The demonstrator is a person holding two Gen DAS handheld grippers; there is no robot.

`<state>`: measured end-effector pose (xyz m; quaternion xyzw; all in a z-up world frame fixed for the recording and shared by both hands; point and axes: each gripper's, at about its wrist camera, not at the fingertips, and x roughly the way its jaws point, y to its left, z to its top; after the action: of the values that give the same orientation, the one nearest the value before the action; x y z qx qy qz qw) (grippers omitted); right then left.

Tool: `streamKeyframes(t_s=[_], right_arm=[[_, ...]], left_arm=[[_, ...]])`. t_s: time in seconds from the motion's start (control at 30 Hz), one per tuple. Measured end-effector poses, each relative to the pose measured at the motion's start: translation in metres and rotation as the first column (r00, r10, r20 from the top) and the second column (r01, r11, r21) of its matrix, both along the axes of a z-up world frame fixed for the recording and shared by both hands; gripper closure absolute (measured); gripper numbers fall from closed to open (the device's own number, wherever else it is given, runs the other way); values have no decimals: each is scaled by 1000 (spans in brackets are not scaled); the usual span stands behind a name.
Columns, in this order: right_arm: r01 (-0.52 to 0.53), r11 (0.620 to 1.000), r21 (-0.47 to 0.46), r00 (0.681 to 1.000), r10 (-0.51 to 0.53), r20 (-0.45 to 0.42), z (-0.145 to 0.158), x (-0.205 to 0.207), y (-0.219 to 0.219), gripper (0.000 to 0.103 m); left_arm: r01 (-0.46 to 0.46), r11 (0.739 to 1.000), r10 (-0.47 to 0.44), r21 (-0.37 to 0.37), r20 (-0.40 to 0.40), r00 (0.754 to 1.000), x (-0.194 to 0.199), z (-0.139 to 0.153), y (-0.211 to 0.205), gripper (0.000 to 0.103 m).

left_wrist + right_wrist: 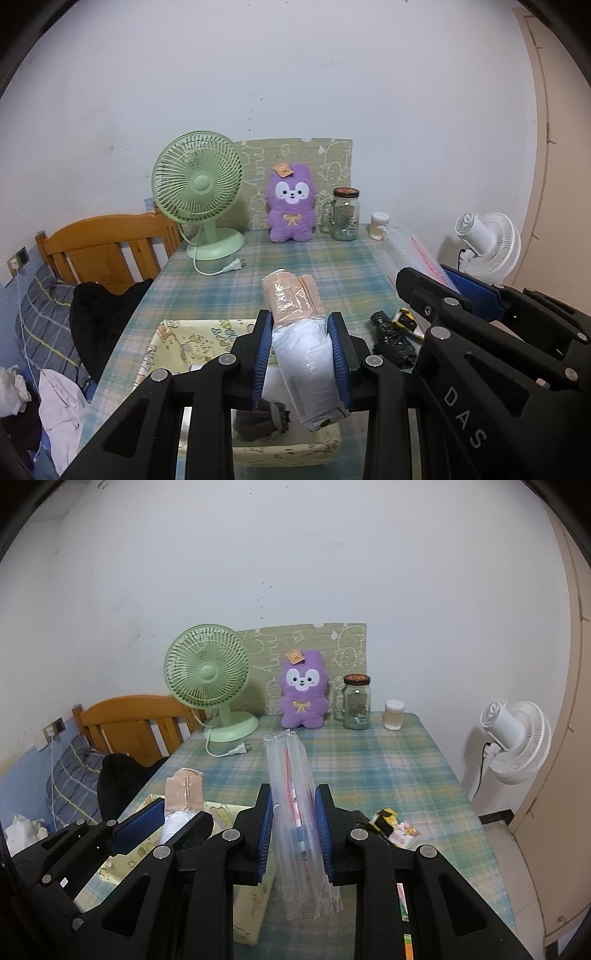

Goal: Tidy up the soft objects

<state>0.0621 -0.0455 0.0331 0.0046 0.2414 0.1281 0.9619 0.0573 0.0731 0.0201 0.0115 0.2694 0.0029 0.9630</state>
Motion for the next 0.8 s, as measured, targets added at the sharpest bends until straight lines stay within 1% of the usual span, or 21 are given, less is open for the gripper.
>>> streamKeyframes(t_s=[0.37, 0.5, 0.8], right_arm=[[-48, 999, -12, 998, 48, -36, -11, 16, 35, 77], [-77, 997, -12, 996, 76, -51, -16, 24, 50, 77], [-128, 992, -22, 987, 125, -102, -36, 42, 74, 77]], left_arm=[[-25, 1000, 25, -1, -26, 999, 12, -9, 33, 72], [-49, 999, 49, 0, -38, 998, 17, -14, 46, 72], [-81, 997, 80, -6, -88, 993, 26, -34, 69, 72]])
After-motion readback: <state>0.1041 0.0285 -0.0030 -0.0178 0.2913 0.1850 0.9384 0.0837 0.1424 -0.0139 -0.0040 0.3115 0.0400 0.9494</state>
